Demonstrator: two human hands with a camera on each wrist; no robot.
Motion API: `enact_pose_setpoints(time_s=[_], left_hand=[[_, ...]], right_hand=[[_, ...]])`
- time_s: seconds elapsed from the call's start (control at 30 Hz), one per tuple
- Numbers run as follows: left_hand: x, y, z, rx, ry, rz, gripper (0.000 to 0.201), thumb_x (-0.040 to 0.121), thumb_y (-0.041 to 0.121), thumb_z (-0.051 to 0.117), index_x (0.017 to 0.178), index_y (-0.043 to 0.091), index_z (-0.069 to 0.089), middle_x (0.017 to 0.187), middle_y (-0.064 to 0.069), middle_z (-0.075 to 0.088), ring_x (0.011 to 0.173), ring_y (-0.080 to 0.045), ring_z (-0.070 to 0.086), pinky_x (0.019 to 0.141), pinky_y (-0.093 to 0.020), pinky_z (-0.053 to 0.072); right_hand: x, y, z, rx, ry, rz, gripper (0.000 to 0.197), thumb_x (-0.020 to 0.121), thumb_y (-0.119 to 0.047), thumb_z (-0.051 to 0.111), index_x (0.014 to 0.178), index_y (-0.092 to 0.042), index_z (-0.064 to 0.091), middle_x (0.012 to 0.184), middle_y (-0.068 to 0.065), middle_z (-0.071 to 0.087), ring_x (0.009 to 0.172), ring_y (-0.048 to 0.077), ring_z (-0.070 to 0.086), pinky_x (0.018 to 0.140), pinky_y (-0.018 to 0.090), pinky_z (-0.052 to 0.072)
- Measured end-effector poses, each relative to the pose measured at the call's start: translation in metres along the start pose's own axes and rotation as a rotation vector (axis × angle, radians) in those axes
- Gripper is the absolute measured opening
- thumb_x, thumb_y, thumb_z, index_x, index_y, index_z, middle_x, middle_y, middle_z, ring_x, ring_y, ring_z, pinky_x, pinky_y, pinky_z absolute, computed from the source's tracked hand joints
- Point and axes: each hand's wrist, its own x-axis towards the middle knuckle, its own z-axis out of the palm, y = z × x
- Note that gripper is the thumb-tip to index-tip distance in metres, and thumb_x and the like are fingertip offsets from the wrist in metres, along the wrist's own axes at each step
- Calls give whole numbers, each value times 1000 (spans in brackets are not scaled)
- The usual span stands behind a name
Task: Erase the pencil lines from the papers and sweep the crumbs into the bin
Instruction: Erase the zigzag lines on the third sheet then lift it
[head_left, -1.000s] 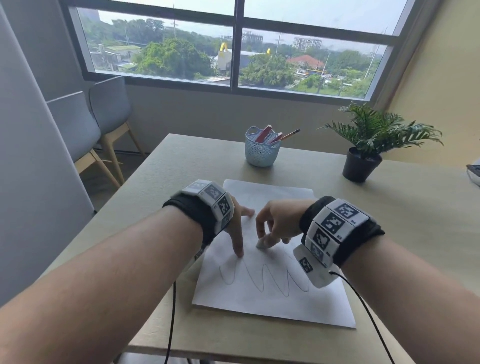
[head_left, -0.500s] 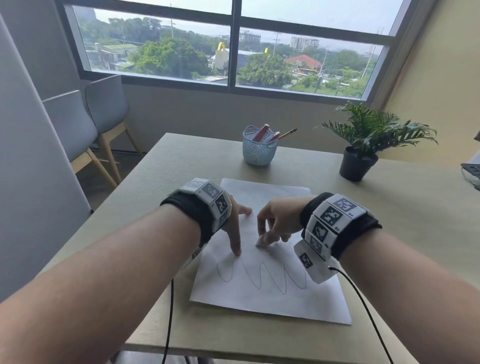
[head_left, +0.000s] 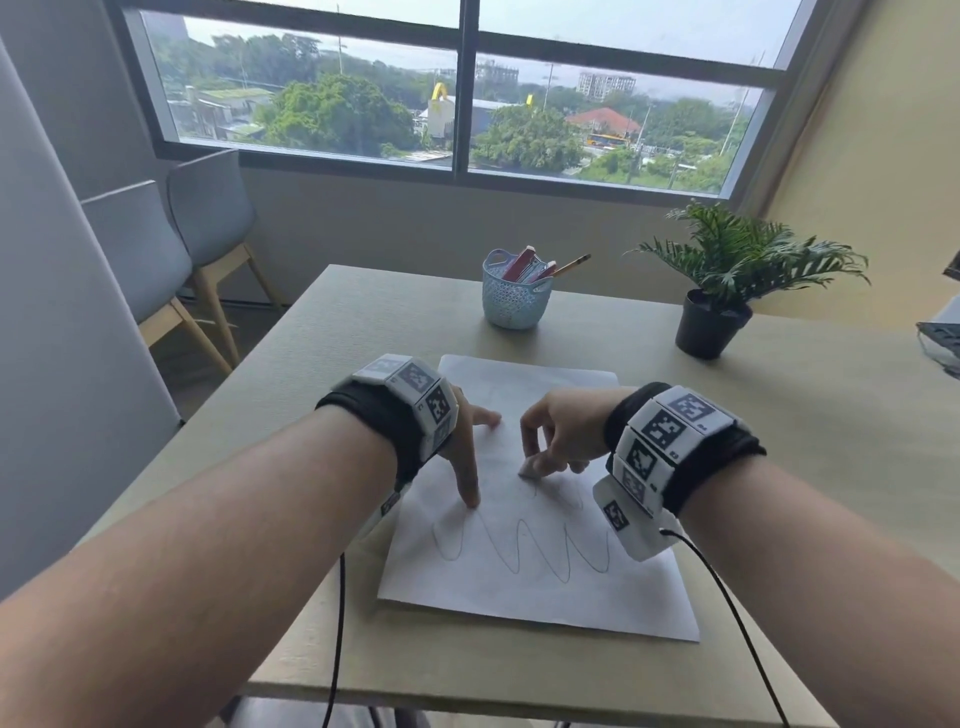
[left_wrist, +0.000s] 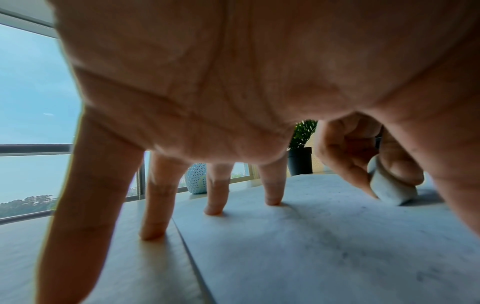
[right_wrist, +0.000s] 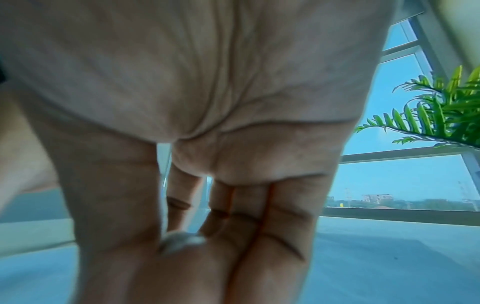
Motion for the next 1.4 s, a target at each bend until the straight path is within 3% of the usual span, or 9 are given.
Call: enact_pose_setpoints(time_s=[0.17, 0.3, 0.57, 0.73, 0.9, 1.13, 1.3, 1.4], left_hand=[[2, 0, 0, -2, 4, -3, 111, 63, 65, 75, 146, 52, 3, 156, 3, 18, 141, -25, 23, 112, -43, 27], [3, 0, 1, -10, 0, -7, 113, 60, 67, 75, 145, 53, 3, 156, 3, 19, 140, -25, 25, 111, -42, 28], [5, 0, 1, -5, -5, -5, 112, 63, 66, 75, 146, 51, 2, 155, 1, 20, 141, -26, 23, 111, -42, 28], [4, -1, 1, -10, -3, 2, 112, 62, 66, 75, 146, 52, 3, 155, 1, 20, 140, -26, 25, 110, -42, 29], [6, 1, 1, 18, 7, -15, 113, 60, 68, 75, 146, 53, 2, 155, 0, 19, 141, -27, 24, 111, -44, 29], [5, -1, 2, 5, 16, -3, 112, 60, 69, 74, 145, 54, 3, 154, 2, 18, 141, -25, 23, 111, -42, 27], [5, -2, 2, 0, 5, -4, 114, 58, 69, 75, 145, 54, 3, 155, 3, 16, 141, -26, 21, 111, -44, 26], [4, -1, 0, -2, 7, -2, 113, 59, 69, 74, 145, 55, 3, 154, 2, 16, 141, -26, 22, 110, -44, 26]], right_hand=[[-7, -4, 10, -13, -108, -52, 24, 80, -48, 72, 90, -27, 66, 87, 0, 73, 64, 10, 62, 63, 24, 51], [-4, 6, 2, 6, -22, 0, 20, 84, -38, 71, 93, -21, 65, 80, -2, 66, 58, 9, 58, 52, 18, 43], [-9, 5, 8, 11, -91, -26, 22, 81, -44, 72, 90, -24, 66, 81, -1, 72, 62, 9, 61, 61, 23, 48], [-5, 9, 2, 16, -18, 36, 20, 83, -40, 71, 89, -23, 63, 78, -2, 68, 59, 10, 58, 55, 20, 44], [-11, 3, 10, -15, -90, -12, 24, 81, -46, 72, 92, -24, 67, 87, 2, 74, 63, 10, 62, 59, 22, 49], [-5, 5, 3, -3, -15, 73, 20, 88, -27, 66, 102, -12, 66, 79, -1, 68, 59, 11, 59, 53, 19, 45], [-8, 1, 9, -12, -73, 9, 16, 86, -30, 67, 95, -17, 64, 78, -1, 69, 59, 11, 59, 53, 19, 44], [-1, 9, 0, 30, -21, 43, 15, 87, -29, 67, 95, -16, 64, 78, 0, 67, 58, 11, 58, 57, 21, 46]])
